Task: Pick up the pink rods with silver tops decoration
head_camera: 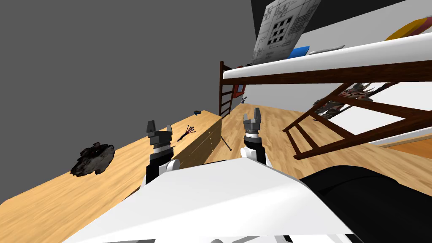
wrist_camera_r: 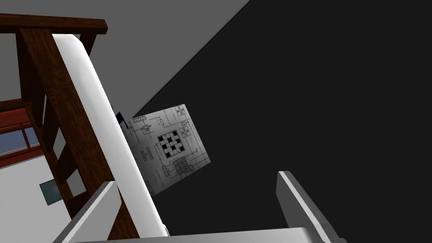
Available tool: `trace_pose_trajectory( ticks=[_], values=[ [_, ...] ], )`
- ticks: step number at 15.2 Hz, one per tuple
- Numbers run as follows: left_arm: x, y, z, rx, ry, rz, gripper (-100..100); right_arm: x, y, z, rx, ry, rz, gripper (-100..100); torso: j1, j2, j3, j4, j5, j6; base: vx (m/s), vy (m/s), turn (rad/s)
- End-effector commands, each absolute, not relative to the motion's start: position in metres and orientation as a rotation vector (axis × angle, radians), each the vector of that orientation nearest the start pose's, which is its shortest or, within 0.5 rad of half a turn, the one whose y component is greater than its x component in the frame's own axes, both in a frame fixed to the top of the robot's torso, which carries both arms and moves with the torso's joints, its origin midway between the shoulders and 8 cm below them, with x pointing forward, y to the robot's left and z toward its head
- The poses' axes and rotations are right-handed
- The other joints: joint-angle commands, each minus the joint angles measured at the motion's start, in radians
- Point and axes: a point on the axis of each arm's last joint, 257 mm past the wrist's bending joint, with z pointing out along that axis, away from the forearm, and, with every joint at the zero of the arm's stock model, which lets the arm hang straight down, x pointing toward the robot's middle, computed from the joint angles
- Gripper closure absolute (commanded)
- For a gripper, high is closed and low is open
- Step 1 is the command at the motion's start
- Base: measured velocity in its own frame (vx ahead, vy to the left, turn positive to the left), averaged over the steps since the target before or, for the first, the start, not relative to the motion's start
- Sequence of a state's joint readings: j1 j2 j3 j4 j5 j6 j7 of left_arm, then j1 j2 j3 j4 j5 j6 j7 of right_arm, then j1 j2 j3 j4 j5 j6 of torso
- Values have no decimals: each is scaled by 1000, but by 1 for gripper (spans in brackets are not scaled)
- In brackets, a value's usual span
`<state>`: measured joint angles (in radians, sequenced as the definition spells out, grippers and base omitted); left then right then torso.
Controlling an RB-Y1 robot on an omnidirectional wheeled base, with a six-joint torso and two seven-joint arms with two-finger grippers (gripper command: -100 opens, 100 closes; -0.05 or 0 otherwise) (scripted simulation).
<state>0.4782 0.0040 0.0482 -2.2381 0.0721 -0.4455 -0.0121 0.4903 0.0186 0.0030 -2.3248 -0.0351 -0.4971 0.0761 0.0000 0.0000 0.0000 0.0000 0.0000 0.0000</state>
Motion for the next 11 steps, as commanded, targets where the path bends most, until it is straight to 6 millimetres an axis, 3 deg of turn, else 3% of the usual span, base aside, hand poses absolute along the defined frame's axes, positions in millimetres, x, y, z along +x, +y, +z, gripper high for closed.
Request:
trace_pose_trajectory(
  ticks=[1, 11],
  values=[
    [361, 305, 1, -747, 651, -1283, -100, 335, -282, 47, 625, 557, 1270, 0, 0, 0, 0, 0, 0, 0, 0, -2, -12],
    [389, 322, -34, -871, 830, -1326, -100, 335, -282, 47, 625, 557, 1270, 0, 0, -1, 0, 0, 0, 0, 5, -4, -46]
  ],
)
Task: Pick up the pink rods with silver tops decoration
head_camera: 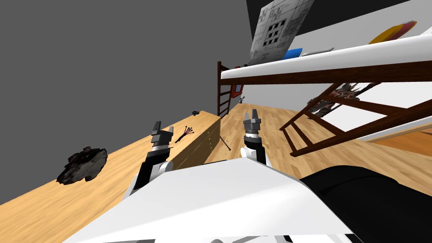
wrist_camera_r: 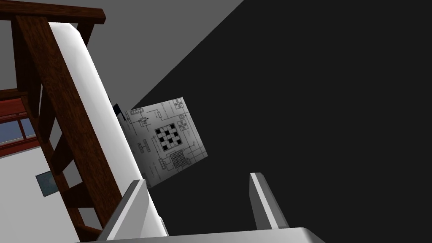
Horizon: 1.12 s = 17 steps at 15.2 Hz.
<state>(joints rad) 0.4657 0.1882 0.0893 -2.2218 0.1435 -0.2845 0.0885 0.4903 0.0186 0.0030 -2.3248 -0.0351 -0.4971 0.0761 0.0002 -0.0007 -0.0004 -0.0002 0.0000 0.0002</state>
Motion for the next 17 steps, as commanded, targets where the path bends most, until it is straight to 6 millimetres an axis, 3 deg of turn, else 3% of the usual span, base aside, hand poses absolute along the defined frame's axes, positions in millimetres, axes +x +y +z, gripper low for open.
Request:
trace_pose_trajectory(
  ticks=[1, 17],
  values=[
    [389, 322, -35, -874, 832, -1325, -100, 335, -282, 47, 625, 557, 1270, 0, 0, 0, 0, 0, 0, 0, 10, -2, -50],
    [418, 370, -101, -1240, 978, -1334, -100, 335, -282, 47, 625, 557, 1270, 0, 0, -1, 0, 0, 0, 0, 14, 0, -55]
  ],
)
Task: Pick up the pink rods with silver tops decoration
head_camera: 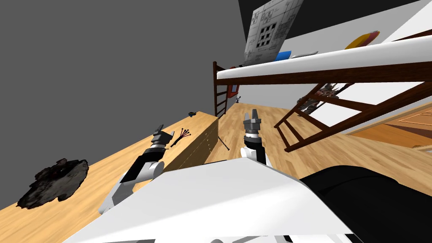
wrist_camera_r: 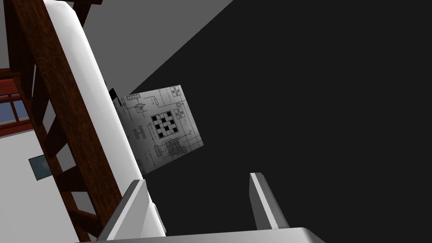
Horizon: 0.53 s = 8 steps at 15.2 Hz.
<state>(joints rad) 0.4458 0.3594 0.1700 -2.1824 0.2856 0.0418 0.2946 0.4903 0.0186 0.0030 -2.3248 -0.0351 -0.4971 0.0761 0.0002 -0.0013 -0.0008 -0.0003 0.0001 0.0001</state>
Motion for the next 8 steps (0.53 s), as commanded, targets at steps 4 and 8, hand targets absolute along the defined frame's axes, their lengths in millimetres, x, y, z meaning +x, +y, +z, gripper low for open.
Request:
trace_pose_trajectory(
  ticks=[4, 8],
  values=[
    [421, 385, -116, -1354, 983, -1338, -100, 335, -282, 47, 625, 557, 1270, 0, 0, 0, 0, 0, 0, 0, 13, 1, -62],
    [422, 395, -135, -1455, 1002, -1311, -100, 335, -282, 47, 625, 557, 1270, 0, 0, 0, 0, 0, 0, 0, 16, 1, -48]
  ],
)
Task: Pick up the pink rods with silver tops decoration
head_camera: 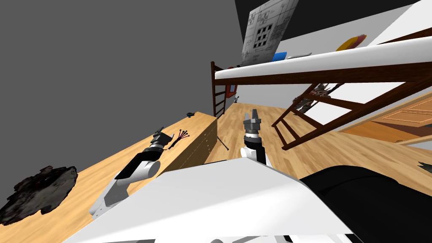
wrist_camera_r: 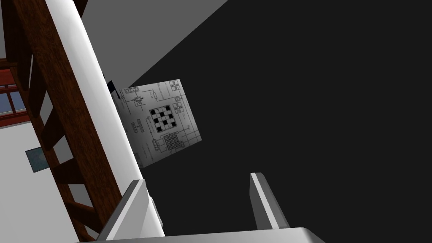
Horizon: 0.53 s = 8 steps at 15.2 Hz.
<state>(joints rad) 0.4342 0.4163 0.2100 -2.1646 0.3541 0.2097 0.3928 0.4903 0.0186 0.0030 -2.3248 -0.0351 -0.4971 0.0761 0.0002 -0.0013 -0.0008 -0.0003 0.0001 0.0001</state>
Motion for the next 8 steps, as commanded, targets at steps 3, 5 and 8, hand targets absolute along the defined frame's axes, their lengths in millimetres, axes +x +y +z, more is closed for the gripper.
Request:
trace_pose_trajectory(
  ticks=[3, 5, 8],
  values=[
    [422, 403, -146, -1527, 1001, -1302, -100, 335, -282, 47, 625, 557, 1270, 0, 0, 0, 0, 0, 0, 0, 13, -1, -49],
    [422, 411, -152, -1586, 991, -1302, -100, 335, -282, 47, 625, 557, 1270, 0, 0, 0, 0, 0, 0, 0, 11, -1, -46],
    [420, 419, -167, -1676, 991, -1278, -100, 335, -282, 47, 625, 557, 1270, 0, 0, 0, 0, 0, 0, 0, 16, -3, -78]
  ],
)
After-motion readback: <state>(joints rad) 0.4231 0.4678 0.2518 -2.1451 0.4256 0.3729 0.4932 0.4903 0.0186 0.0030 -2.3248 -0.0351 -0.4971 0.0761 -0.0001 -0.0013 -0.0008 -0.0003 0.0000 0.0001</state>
